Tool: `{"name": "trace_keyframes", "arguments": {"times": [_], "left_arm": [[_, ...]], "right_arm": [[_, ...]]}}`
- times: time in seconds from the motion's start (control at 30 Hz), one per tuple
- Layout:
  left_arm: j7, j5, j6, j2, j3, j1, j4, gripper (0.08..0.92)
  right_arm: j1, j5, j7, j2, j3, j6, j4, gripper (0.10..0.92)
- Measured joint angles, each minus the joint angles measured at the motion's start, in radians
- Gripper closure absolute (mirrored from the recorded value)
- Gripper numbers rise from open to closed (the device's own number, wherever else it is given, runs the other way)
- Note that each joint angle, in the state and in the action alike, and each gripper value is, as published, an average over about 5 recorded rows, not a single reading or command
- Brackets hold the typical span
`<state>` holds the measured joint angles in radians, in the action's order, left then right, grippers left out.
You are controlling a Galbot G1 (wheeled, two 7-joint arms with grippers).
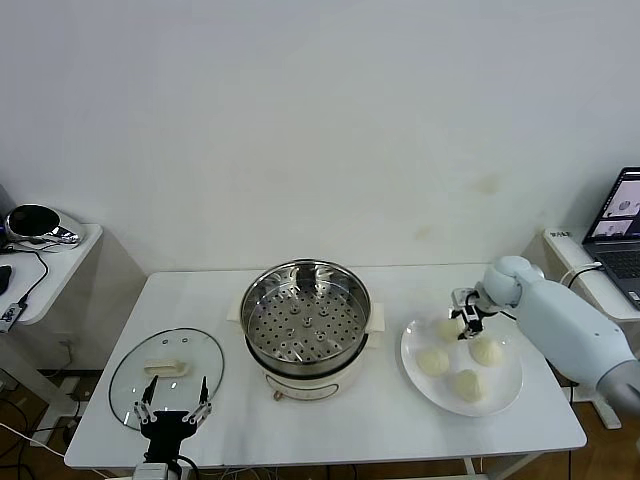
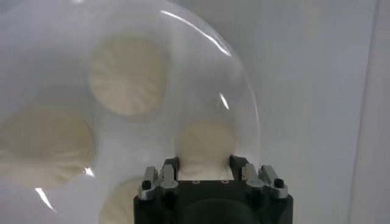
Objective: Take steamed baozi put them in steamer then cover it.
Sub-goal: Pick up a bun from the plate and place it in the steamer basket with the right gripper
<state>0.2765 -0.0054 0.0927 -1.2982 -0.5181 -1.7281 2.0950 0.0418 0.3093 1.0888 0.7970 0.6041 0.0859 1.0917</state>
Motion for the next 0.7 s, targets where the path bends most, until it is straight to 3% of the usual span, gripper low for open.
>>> {"name": "trace_keyframes", "arguments": {"times": [0.37,0.7], "left_arm": [[-0.002,-0.026,0.001,0.018,0.003,0.003,-0.006,0.177],[-0.004,-0.055,0.001,0.030,-0.008,0.003,-0.003,0.177]], "right_arm": [[-0.271,-0.219,-0.019,-0.039,0.179,0.008,0.153,0.491],[-0.486,-0.396,-0.081,0.076,0.362,-0.053,0.193,0.480]]}}
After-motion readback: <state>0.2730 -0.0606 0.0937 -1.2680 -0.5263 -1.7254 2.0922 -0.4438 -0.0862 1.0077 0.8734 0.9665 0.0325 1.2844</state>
